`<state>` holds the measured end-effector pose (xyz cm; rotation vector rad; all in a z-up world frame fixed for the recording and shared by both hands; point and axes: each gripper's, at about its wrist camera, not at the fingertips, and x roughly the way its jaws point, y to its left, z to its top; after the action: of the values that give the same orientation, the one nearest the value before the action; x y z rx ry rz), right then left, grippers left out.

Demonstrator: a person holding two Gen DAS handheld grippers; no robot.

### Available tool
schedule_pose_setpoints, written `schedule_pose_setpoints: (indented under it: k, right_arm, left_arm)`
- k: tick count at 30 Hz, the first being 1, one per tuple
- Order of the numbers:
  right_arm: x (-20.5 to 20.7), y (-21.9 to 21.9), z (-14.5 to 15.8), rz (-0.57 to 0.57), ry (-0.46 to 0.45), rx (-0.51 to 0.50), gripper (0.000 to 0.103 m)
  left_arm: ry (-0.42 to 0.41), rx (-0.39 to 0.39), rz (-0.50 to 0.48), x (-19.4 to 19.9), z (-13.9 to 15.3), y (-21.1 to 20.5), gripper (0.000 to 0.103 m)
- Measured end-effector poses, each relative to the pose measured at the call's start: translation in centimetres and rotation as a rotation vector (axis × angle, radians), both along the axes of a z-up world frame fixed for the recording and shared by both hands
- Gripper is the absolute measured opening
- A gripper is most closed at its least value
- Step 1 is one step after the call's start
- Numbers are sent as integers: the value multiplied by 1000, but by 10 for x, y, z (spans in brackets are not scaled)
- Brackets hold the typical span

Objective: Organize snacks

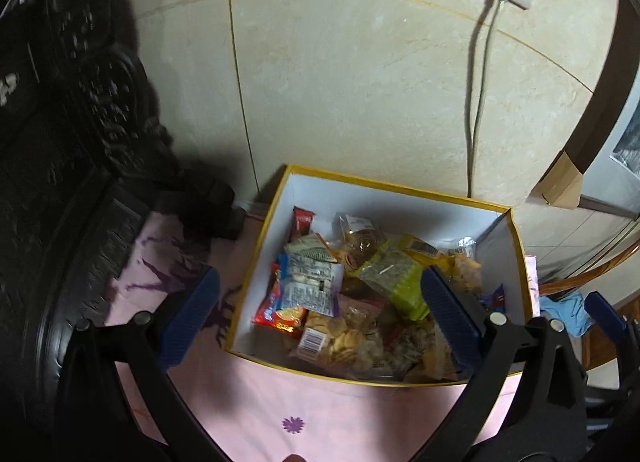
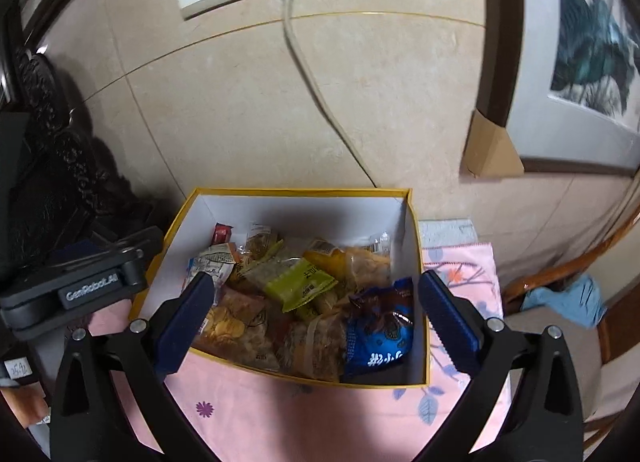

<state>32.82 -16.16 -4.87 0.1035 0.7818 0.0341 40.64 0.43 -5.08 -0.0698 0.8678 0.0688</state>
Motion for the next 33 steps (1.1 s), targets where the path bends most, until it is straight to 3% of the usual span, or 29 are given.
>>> schedule_pose_setpoints:
  k: [6, 11, 25, 33]
  right_arm:
    - [-4, -4, 5, 8, -13, 45, 102]
    - [-7, -13, 8, -27, -32, 78, 102]
    - [-2, -13, 1, -35, 21, 72, 102]
    - [-2, -10, 1, -26, 24, 67, 102]
  left_arm:
    - [-19, -72, -32, -4, 7, 0, 101]
    - [-37, -18, -57, -8, 12, -12, 101]
    - [-32, -68, -47, -7, 10, -6, 101]
    - [-46, -43, -56, -9, 13, -9, 101]
